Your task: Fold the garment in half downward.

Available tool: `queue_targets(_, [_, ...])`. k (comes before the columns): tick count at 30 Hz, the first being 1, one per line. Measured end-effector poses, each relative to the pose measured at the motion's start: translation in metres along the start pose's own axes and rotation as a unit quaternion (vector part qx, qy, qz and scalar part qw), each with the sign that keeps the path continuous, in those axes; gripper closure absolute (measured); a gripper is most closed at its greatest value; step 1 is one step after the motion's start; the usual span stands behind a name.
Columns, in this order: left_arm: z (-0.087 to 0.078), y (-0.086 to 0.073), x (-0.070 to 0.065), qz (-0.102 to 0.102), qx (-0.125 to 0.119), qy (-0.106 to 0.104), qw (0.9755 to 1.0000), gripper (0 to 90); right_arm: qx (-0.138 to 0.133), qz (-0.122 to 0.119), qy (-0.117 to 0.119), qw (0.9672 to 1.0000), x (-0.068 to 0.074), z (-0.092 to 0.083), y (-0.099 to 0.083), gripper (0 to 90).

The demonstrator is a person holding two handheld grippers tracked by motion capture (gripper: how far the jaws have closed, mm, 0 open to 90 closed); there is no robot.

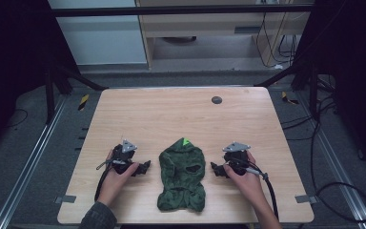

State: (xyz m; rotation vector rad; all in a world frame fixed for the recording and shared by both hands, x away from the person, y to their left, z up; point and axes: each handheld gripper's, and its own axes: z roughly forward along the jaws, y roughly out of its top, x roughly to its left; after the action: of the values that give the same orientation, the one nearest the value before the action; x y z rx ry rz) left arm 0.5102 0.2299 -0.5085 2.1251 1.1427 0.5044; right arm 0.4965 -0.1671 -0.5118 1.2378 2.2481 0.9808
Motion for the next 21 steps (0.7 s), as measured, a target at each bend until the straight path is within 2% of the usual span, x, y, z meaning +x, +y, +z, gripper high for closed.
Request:
queue_targets(7, [0.000,0.000,-0.001,-0.001,-0.002,0.001,1.0000,0.0,0.001,0.002,-0.001,1.0000,0.000,0.001,0.001,5.6])
queue_targets(10, [0.000,0.001,-0.003,0.005,-0.003,-0.004,1.0000,2.4,0.004,0.005,-0.001,1.0000,0.001,0.000,0.001,7.7])
queue_targets(14, [-0.002,0.005,-0.006,0.018,0.000,-0.011,0.9998,10.0,0.003,-0.004,0.004,1.0000,0.002,-0.002,0.003,21.8])
queue_targets(15, [-0.003,0.005,-0.007,0.022,0.001,-0.011,0.9997,12.2,0.006,-0.010,0.008,0.9999,0.003,-0.004,0.005,30.0])
queue_targets(18, [-0.005,0.009,-0.009,0.030,0.000,-0.020,0.9993,16.9,0.008,-0.019,0.009,0.9997,0.008,-0.006,0.008,37.8])
queue_targets(21, [-0.008,0.018,-0.007,0.028,-0.004,-0.026,0.9993,22.2,0.005,-0.031,0.028,0.9991,0.013,-0.007,0.016,46.9])
